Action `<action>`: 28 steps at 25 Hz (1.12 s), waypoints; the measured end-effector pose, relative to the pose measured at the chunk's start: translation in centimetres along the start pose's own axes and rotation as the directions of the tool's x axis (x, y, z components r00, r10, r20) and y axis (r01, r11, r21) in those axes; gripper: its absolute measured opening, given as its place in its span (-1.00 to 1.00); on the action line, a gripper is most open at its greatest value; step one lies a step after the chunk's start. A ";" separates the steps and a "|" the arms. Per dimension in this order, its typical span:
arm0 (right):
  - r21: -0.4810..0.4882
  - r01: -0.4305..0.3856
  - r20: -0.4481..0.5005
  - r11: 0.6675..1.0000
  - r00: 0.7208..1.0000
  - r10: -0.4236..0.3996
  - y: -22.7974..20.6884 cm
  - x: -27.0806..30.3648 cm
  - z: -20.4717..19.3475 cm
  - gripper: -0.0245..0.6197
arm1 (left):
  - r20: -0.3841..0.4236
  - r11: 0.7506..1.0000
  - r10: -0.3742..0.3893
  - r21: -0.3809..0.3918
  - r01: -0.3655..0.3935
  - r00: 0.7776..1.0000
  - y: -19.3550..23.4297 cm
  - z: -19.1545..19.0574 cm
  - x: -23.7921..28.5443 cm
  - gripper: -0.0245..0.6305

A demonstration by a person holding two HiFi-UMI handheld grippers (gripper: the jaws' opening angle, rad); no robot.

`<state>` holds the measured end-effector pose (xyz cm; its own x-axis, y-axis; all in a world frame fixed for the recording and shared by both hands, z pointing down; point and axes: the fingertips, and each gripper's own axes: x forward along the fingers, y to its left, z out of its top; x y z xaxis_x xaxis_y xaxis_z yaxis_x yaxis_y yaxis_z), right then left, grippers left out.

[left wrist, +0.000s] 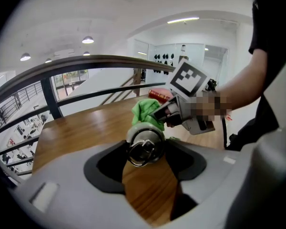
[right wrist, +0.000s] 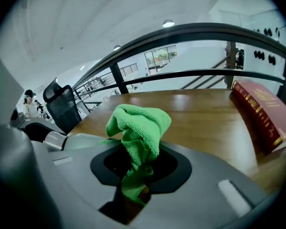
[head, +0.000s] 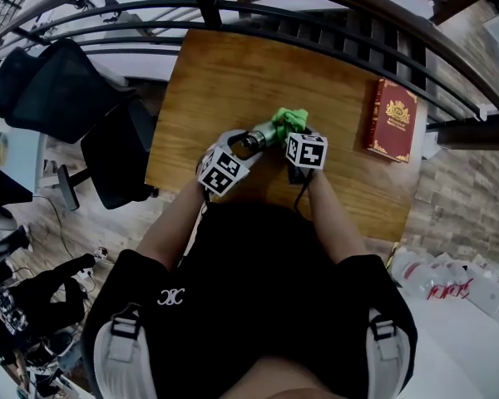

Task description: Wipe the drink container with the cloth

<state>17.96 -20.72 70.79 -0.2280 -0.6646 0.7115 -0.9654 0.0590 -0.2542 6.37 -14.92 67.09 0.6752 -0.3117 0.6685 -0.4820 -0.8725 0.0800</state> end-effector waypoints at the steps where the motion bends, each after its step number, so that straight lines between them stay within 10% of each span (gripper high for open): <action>1: 0.013 0.006 -0.007 1.000 1.000 -0.006 -0.3 0.2 -0.4 -0.64 | 0.000 1.000 0.001 0.001 -0.001 1.000 0.1 0.0 0.0 0.01; 28: -0.145 -0.205 -0.123 0.968 0.974 0.188 3.1 -0.3 1.4 -0.64 | -0.038 0.980 -0.033 0.196 0.040 0.999 -0.8 -0.7 0.1 0.01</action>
<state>15.25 -21.37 68.86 -0.4193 -0.5452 0.7259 -0.9061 0.3014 -0.2969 6.45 -13.97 67.59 0.6694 -0.2680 0.6929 -0.3355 -0.9412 -0.0399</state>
